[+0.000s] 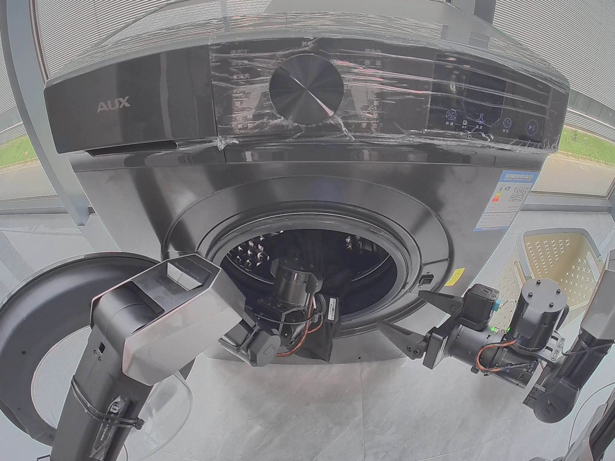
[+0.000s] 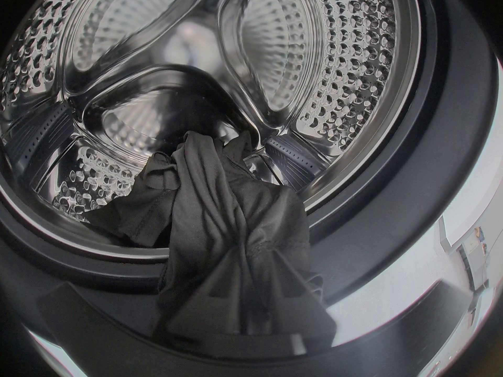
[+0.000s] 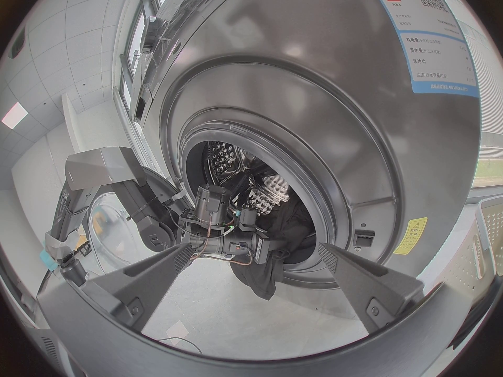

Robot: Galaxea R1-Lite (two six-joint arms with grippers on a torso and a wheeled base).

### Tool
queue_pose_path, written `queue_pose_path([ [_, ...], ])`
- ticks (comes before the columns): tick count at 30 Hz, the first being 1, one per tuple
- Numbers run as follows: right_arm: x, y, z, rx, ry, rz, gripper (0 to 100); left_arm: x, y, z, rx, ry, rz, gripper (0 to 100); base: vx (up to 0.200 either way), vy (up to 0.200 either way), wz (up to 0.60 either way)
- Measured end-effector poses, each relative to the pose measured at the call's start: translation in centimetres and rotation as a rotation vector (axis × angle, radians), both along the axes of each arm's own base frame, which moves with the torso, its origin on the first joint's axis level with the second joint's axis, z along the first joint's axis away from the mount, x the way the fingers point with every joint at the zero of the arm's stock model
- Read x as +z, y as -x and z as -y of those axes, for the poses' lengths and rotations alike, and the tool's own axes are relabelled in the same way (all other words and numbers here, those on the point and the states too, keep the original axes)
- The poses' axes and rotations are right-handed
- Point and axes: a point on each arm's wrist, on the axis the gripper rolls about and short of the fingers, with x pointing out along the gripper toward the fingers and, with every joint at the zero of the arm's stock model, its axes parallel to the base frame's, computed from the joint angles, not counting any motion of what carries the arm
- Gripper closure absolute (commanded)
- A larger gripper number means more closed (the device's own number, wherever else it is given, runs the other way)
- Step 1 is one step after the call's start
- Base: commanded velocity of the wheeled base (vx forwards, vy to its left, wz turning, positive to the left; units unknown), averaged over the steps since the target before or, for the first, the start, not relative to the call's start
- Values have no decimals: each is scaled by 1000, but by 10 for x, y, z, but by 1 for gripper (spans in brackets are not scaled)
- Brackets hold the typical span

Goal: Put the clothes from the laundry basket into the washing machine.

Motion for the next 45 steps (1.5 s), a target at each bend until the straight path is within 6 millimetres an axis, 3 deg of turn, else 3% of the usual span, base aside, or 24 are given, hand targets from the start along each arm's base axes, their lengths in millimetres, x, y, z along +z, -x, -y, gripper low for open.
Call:
queue_pose_path([
  [4,0,0,0,0,-1,2,0,6,-7,0,29,18,33,100,0,0,0],
  [12,1,0,-1,2,-2,3,0,40,-36,5,133,141,239,100,0,0,0],
  [16,1,0,-1,3,-2,3,0,44,-47,6,164,171,290,100,0,0,0],
  [17,1,0,-1,3,-2,3,0,43,-48,6,166,171,291,0,0,0,0],
  [27,0,0,-1,3,-2,3,0,33,-47,4,168,158,265,0,0,0,0],
  [38,0,0,-1,3,-1,1,0,6,-11,-7,58,41,59,0,0,0,0],
  [43,0,0,-1,3,-1,1,0,3,-6,-9,50,25,40,0,0,0,0],
  [44,0,0,-1,3,-1,1,0,1,-6,-8,49,23,38,100,0,0,0],
  [45,0,0,-1,3,-1,1,0,0,-6,-8,48,22,38,100,0,0,0],
])
